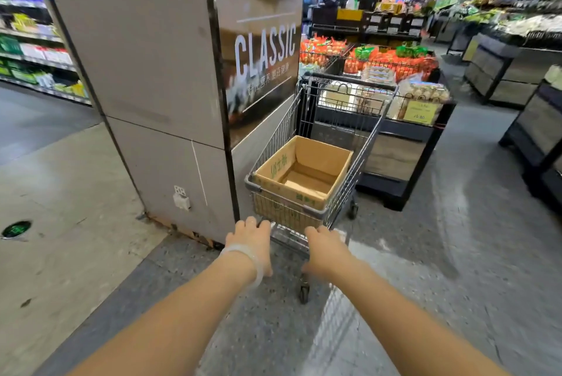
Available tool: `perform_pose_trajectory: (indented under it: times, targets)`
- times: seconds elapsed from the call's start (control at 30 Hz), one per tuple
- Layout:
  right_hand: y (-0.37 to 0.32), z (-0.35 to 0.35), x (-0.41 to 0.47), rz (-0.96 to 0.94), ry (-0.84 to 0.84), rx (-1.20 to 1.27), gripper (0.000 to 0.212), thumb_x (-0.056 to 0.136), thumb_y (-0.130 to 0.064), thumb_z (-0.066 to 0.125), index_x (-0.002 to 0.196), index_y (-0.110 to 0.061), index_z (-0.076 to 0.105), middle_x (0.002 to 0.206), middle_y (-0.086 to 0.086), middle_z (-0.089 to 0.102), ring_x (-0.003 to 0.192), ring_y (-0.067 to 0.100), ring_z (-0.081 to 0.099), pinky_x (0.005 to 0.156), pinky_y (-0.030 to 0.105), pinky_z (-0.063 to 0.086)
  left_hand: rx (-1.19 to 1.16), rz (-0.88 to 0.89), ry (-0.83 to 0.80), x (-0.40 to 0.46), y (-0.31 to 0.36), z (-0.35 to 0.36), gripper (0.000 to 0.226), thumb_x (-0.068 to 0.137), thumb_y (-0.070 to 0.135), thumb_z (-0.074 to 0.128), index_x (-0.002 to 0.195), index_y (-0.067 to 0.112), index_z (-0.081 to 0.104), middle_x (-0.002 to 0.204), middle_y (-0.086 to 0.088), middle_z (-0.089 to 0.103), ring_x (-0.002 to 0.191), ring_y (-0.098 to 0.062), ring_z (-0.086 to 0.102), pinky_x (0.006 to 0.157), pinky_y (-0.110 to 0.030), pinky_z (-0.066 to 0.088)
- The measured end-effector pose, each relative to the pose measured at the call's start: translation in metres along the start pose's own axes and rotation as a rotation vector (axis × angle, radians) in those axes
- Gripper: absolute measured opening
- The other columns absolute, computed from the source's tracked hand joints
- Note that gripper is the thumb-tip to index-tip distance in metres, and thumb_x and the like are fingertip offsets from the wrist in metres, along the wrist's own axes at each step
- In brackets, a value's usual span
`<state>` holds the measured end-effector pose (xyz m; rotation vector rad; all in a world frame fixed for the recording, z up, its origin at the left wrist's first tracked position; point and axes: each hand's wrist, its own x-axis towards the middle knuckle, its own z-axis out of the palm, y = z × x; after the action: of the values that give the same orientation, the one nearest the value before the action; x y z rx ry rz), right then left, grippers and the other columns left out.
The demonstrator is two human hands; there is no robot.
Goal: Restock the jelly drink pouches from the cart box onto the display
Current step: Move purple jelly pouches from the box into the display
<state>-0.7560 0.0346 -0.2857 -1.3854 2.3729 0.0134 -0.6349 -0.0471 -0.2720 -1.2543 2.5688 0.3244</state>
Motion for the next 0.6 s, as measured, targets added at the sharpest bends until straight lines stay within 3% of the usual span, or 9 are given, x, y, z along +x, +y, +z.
perform_pose_trajectory:
  times: [0.2, 0.4, 0.6]
  targets:
    - [0.007, -0.030, 0.144, 0.049, -0.008, 0.039, 0.053, 0.082, -0.021, 0.065, 0.128, -0.012, 0.039, 0.129, 0.012, 0.042, 0.120, 0.033, 0.041, 0.097, 0.043, 0.044, 0.008, 0.063, -0.003, 0.152, -0.015, -0.036, 0.077, 0.074, 0.034, 0.074, 0.136, 0.016, 0.031, 0.140, -0.011, 0.031, 0.131, -0.033, 0.030, 0.105, -0.045, 0.038]
    - [0.019, -0.082, 0.282, 0.112, 0.057, 0.116, 0.043, 0.089, -0.017, 0.056, 0.128, -0.009, 0.042, 0.128, 0.015, 0.047, 0.118, 0.033, 0.046, 0.093, 0.040, 0.044, 0.021, 0.112, 0.010, 0.299, -0.028, -0.091, 0.072, 0.073, 0.033, 0.075, 0.132, 0.017, 0.037, 0.132, -0.008, 0.039, 0.122, -0.029, 0.039, 0.096, -0.041, 0.046]
    - [0.043, -0.078, 0.373, 0.198, -0.043, 0.145, 0.058, 0.082, -0.027, 0.063, 0.132, -0.010, 0.040, 0.135, 0.015, 0.041, 0.124, 0.033, 0.042, 0.100, 0.039, 0.042, 0.004, 0.105, -0.116, 0.410, -0.030, -0.083, 0.067, 0.077, 0.035, 0.071, 0.132, 0.019, 0.036, 0.134, -0.007, 0.037, 0.121, -0.027, 0.039, 0.098, -0.040, 0.045]
